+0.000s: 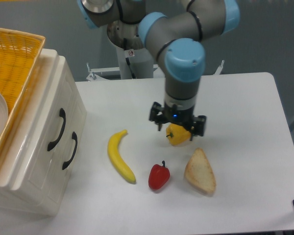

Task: Slide the top white drawer open
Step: 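Move the gripper across the table toward the cabinet's upper drawer handle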

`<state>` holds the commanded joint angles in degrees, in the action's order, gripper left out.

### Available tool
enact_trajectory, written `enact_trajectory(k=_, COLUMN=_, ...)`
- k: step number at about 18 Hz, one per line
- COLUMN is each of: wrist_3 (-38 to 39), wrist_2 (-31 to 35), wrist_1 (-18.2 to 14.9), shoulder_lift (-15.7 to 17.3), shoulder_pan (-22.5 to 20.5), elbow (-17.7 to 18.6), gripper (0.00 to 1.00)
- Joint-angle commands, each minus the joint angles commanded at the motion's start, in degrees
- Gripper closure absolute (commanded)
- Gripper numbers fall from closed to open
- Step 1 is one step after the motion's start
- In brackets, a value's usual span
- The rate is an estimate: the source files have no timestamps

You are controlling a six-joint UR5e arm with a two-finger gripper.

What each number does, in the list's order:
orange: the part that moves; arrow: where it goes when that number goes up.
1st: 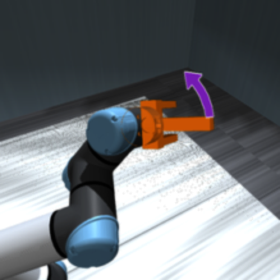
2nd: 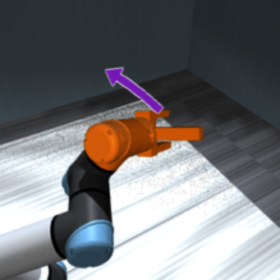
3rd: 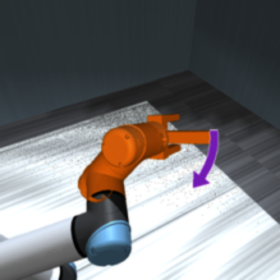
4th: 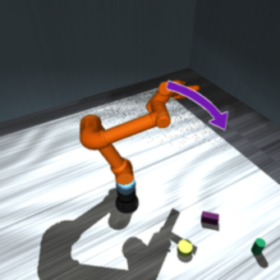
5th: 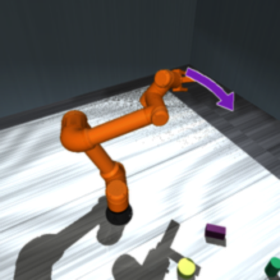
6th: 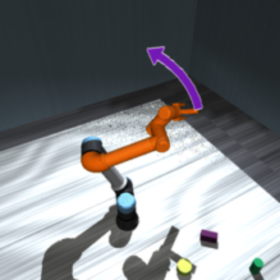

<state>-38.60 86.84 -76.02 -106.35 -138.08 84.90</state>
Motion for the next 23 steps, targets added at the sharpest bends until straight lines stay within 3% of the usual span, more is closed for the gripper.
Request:
enact_trajectory(k=5, wrist_3=2.6, wrist_2=-1.7, wrist_1=-1.2, shoulder_lift=-0.1, shoulder_pan=1.1, elbow=-0.2, gripper=0.0)
enact_trajectory(k=11, wrist_3=5.5, wrist_2=-4.0, wrist_1=-6.0, shoulder_lift=-0.1, shoulder_pan=3.7, elbow=-0.3, gripper=0.0)
enact_trajectory(k=23, wrist_3=11.4, wrist_2=-14.8, wrist_1=-5.6, shoulder_lift=-0.2, shoulder_pan=5.5, elbow=-1.4, gripper=0.0)
